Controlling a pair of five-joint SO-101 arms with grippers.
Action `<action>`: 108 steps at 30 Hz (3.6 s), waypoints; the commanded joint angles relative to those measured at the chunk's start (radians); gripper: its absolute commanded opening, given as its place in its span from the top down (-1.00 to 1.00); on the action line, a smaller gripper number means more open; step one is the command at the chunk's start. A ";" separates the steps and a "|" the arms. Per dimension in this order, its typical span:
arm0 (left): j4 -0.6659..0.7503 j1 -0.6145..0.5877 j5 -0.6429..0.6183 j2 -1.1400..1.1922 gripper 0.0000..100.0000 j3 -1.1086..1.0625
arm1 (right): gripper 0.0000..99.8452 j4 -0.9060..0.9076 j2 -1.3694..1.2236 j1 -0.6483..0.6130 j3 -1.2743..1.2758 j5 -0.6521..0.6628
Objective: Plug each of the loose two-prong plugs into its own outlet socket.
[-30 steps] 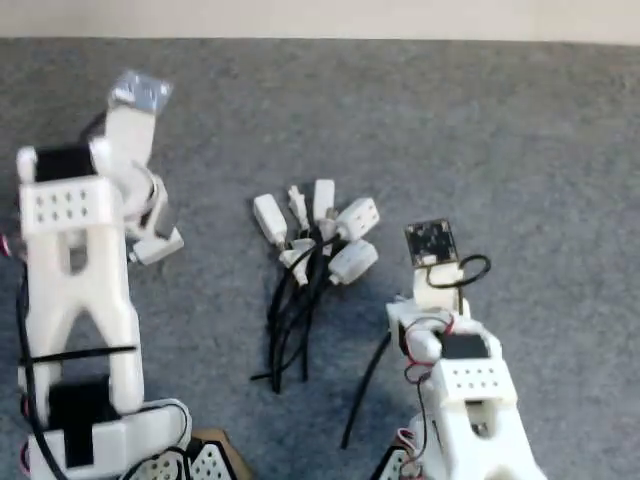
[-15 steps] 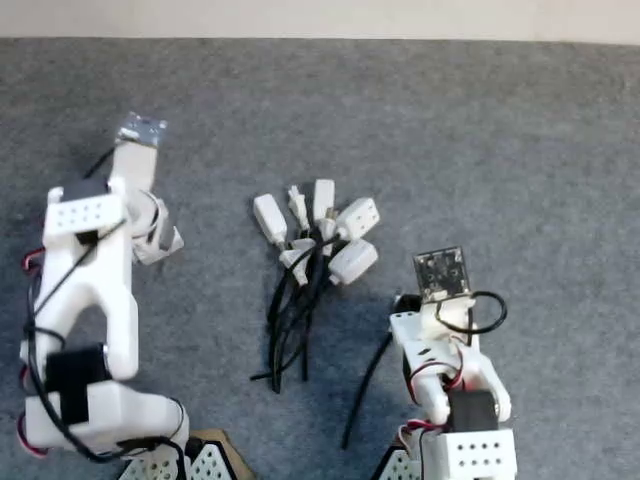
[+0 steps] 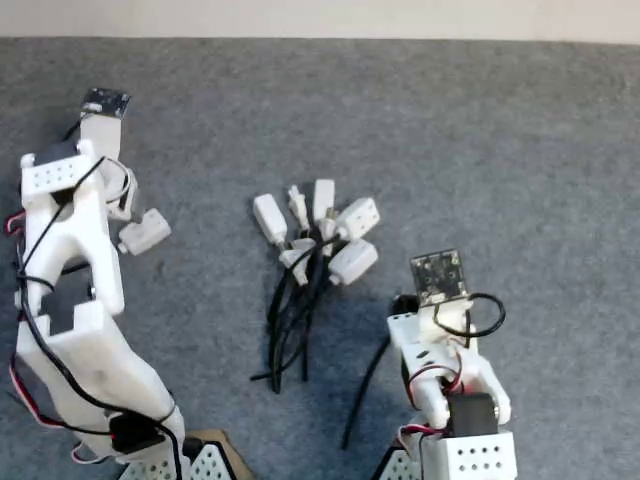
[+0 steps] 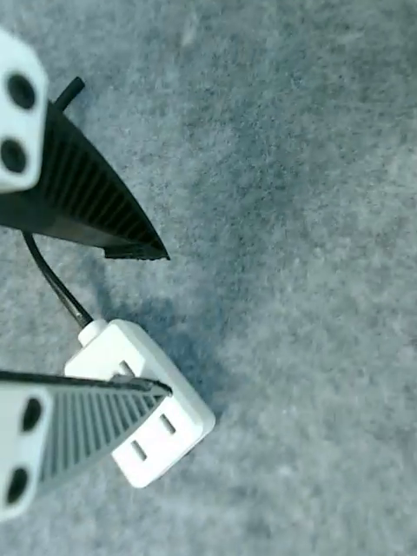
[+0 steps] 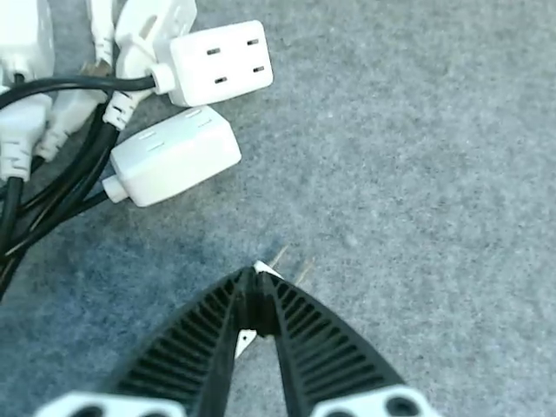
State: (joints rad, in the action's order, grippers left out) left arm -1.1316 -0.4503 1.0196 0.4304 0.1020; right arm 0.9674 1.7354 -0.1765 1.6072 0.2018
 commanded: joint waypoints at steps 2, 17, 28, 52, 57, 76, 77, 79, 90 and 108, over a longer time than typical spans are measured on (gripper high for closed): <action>-0.046 -0.010 0.008 0.097 0.54 0.090 | 0.99 0.004 0.013 -0.007 -0.007 0.012; -0.376 0.162 0.043 0.117 0.55 0.101 | 0.99 -0.028 0.013 -0.007 0.030 0.012; -0.351 0.208 0.041 0.116 0.54 0.108 | 0.99 -0.030 0.013 -0.007 0.030 0.034; -0.451 -0.048 0.107 0.128 0.55 0.380 | 0.99 -0.031 0.013 -0.007 0.030 0.035; -0.491 -0.044 0.098 0.116 0.55 0.386 | 0.99 -0.033 0.013 -0.007 0.031 0.035; -0.253 0.384 -0.100 -0.369 0.55 -0.337 | 0.99 -0.028 0.013 -0.036 0.050 0.035; -0.216 0.381 -0.100 -0.354 0.55 -0.360 | 0.99 -0.028 0.013 -0.036 0.050 0.037; -0.173 0.358 -0.100 -0.303 0.55 -0.372 | 0.99 -0.028 0.013 -0.036 0.050 0.037; -0.232 0.189 -0.091 -0.015 0.55 -0.058 | 0.99 -0.028 0.013 -0.036 0.050 0.037; -0.414 0.030 0.018 0.105 0.55 0.343 | 0.99 -0.030 0.013 -0.036 0.050 0.037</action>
State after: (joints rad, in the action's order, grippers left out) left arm -1.4891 -0.3874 1.0027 0.5501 0.3583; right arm 0.9674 1.7369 -0.2087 1.6456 0.2263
